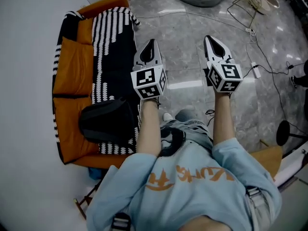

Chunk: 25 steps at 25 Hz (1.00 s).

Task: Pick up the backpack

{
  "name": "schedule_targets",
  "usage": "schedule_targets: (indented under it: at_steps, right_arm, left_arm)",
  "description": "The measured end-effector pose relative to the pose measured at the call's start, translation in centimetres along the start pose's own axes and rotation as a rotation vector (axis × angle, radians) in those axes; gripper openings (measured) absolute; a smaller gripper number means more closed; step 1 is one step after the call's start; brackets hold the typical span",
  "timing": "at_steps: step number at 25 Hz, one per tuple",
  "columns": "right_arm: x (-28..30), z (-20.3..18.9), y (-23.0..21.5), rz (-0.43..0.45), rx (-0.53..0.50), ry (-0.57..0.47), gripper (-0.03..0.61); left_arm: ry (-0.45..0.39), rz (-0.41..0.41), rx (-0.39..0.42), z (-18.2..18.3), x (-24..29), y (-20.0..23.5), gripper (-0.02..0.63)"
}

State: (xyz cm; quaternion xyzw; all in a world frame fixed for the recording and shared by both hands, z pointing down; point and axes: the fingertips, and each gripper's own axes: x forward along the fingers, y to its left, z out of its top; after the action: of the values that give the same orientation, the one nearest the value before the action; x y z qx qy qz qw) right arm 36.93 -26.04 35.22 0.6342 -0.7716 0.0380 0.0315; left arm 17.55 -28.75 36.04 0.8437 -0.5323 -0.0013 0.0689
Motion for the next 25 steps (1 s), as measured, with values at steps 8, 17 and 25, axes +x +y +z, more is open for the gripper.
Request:
schedule_targets:
  at_steps: [8, 17, 25]
  right_arm:
    - [4.5, 0.6, -0.3, 0.012, 0.006, 0.013, -0.003]
    - [6.1, 0.3, -3.4, 0.012, -0.001, 0.036, -0.002]
    - [8.2, 1.1, -3.8, 0.094, -0.001, 0.029, -0.002]
  left_arm:
    - [0.000, 0.040, -0.020, 0.0, 2.8, 3.4, 0.021]
    - [0.016, 0.092, -0.055, -0.9, 5.3, 3.8, 0.021]
    - [0.005, 0.154, -0.046, 0.1, 5.9, 3.4, 0.021]
